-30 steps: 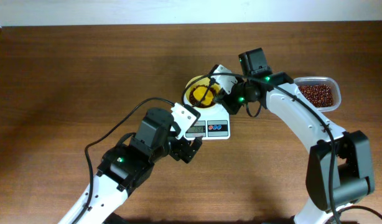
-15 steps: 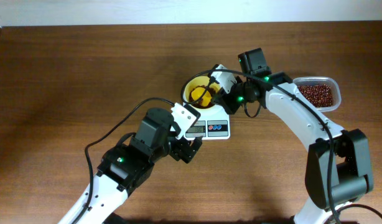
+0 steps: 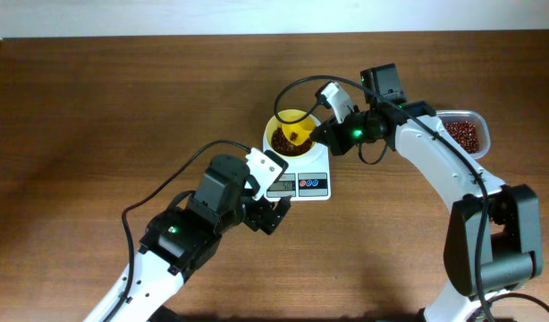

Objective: Scoop item into bowl and weigh 50g on scale
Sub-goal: 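Move the scoop with the right gripper back to the bean container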

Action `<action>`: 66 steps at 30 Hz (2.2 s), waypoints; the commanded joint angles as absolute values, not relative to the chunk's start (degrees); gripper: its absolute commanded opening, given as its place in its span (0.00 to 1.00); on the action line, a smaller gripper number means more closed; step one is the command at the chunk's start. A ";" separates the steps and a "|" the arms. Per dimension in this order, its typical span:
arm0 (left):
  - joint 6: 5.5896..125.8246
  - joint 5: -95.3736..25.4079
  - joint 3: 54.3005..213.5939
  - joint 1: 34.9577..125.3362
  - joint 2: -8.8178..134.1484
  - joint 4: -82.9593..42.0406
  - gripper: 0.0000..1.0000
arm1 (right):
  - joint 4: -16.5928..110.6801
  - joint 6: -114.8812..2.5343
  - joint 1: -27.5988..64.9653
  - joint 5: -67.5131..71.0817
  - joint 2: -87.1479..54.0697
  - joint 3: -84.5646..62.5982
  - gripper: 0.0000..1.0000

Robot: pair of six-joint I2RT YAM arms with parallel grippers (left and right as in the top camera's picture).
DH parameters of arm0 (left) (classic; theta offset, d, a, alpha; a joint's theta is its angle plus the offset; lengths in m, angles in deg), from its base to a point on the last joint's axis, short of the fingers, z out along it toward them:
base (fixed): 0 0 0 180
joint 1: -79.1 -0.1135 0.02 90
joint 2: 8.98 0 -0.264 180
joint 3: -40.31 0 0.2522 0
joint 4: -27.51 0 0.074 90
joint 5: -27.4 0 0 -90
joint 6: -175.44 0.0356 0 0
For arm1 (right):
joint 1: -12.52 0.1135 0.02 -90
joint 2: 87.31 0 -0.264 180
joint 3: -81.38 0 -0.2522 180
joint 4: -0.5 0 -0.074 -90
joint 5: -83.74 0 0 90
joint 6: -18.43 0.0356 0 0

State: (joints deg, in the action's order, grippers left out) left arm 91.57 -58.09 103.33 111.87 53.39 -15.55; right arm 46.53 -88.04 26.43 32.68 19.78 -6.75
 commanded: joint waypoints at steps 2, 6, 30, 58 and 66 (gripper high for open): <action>90.85 -57.87 102.84 111.96 53.39 -15.44 0.99 | 46.40 -87.52 26.21 34.06 18.40 -5.25 0.04; 90.88 -57.87 102.84 111.96 53.39 -15.44 0.99 | 46.57 -87.52 26.21 34.08 17.77 -5.01 0.04; 90.88 -57.87 102.84 111.96 53.37 -15.44 0.99 | 47.08 -51.10 3.72 54.84 11.69 -5.01 0.04; 90.85 -57.87 102.84 111.96 53.37 -15.42 0.99 | 58.25 -89.02 -9.06 2.19 0.52 -5.01 0.04; 90.85 -57.87 102.84 111.96 53.37 -15.44 0.99 | 60.41 -92.17 -1.22 -16.00 0.52 -5.01 0.04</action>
